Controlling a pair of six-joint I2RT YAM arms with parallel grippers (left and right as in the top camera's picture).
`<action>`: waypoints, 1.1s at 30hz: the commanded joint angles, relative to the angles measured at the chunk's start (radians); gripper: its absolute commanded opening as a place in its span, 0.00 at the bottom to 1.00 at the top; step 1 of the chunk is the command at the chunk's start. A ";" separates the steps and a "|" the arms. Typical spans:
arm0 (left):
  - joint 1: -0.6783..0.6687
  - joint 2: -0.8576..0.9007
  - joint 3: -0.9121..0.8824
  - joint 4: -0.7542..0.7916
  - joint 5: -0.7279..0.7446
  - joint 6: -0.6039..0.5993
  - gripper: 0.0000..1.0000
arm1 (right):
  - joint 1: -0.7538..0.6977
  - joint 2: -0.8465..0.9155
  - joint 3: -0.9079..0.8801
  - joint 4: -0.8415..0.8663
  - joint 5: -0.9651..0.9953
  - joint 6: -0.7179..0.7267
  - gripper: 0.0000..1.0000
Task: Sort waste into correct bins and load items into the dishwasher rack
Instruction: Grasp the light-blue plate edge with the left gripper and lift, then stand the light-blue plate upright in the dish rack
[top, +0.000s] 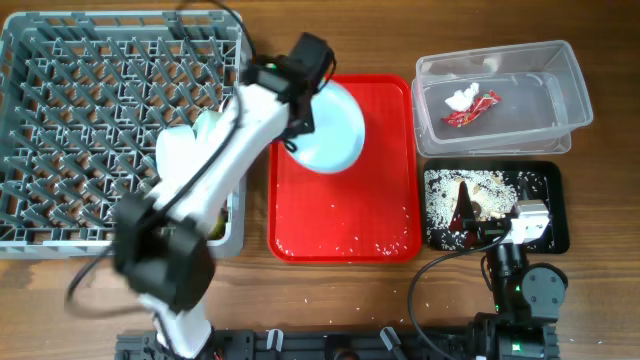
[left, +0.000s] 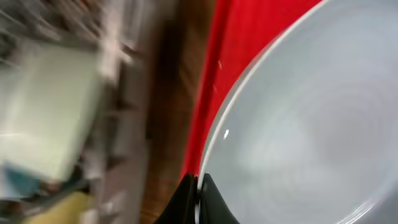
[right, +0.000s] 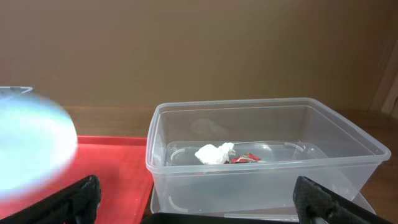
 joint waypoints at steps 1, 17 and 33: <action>0.003 -0.232 0.032 -0.082 -0.332 0.102 0.04 | -0.002 -0.005 -0.002 0.005 -0.016 0.004 1.00; 0.415 -0.365 -0.297 0.006 -1.004 0.171 0.04 | -0.002 -0.005 -0.002 0.005 -0.016 0.004 1.00; 0.474 -0.267 -0.297 0.402 -0.788 0.962 0.04 | -0.002 -0.005 -0.002 0.005 -0.016 0.004 1.00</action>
